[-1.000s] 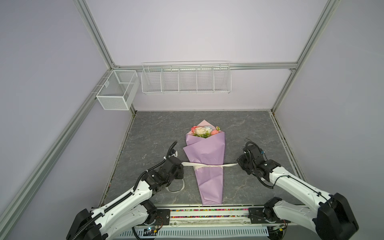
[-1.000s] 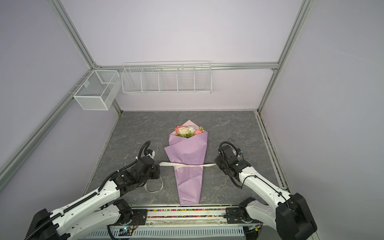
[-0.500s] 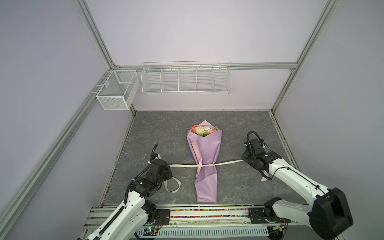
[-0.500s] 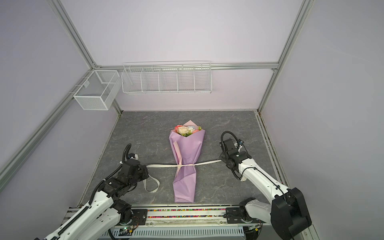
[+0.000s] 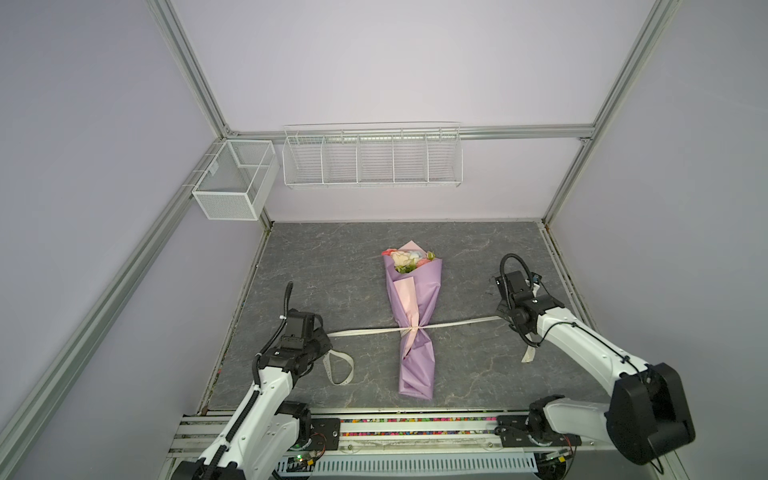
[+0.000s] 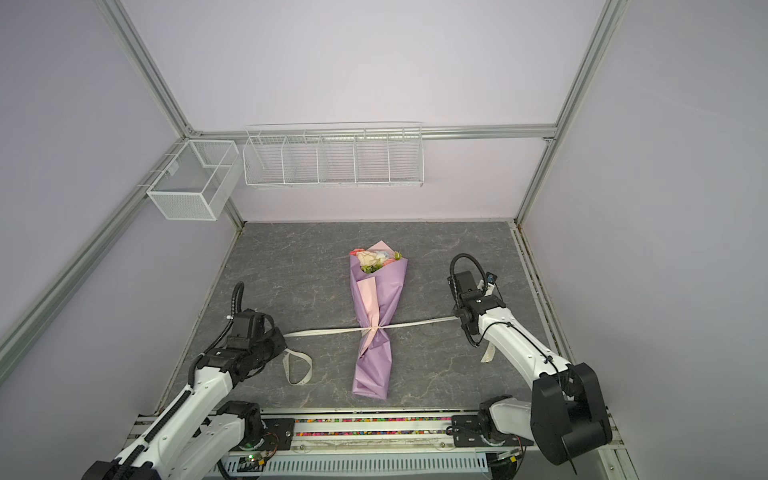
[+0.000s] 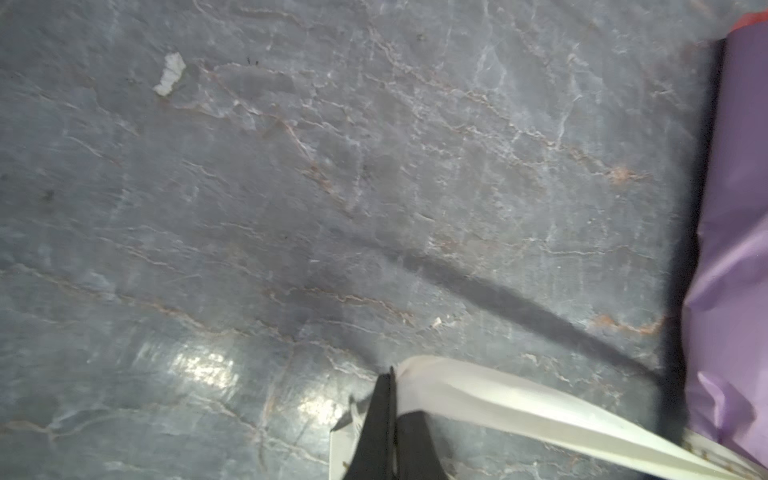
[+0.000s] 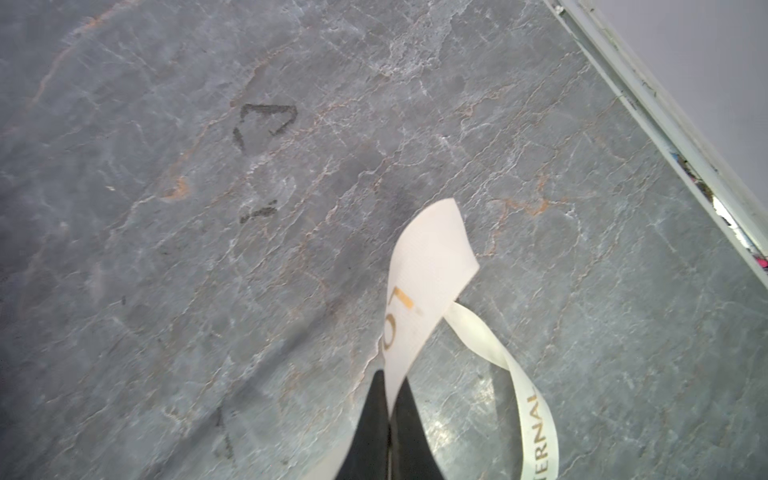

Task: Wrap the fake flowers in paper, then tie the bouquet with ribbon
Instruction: 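Draw both ribbon ends farther outward from the bouquet with both grippers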

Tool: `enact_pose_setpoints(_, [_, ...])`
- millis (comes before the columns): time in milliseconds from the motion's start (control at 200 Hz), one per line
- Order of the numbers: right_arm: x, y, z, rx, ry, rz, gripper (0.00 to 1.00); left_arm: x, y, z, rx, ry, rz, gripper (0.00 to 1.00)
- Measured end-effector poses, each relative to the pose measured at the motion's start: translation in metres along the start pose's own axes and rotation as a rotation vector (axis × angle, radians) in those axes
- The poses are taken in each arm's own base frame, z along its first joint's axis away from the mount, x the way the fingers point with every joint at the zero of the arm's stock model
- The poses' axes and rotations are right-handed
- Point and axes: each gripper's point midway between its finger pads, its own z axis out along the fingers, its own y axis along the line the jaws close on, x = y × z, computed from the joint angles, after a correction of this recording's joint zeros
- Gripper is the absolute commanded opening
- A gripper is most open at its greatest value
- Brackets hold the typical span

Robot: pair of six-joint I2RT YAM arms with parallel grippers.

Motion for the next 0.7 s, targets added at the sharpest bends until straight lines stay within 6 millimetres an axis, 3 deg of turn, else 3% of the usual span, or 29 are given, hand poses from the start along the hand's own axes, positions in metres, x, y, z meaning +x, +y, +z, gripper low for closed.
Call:
enact_pose_setpoints(495, [-0.031,-0.018,0.014,0.179,-0.101,-0.063,0.06,-0.021,0.007,0.01,0.02,0.041,-0.092,0.0])
enact_pose_setpoints(700, [-0.036,-0.032,0.02,0.224,-0.097,-0.053,0.06,-0.02,0.005,0.009,0.06,0.063,-0.12,0.0])
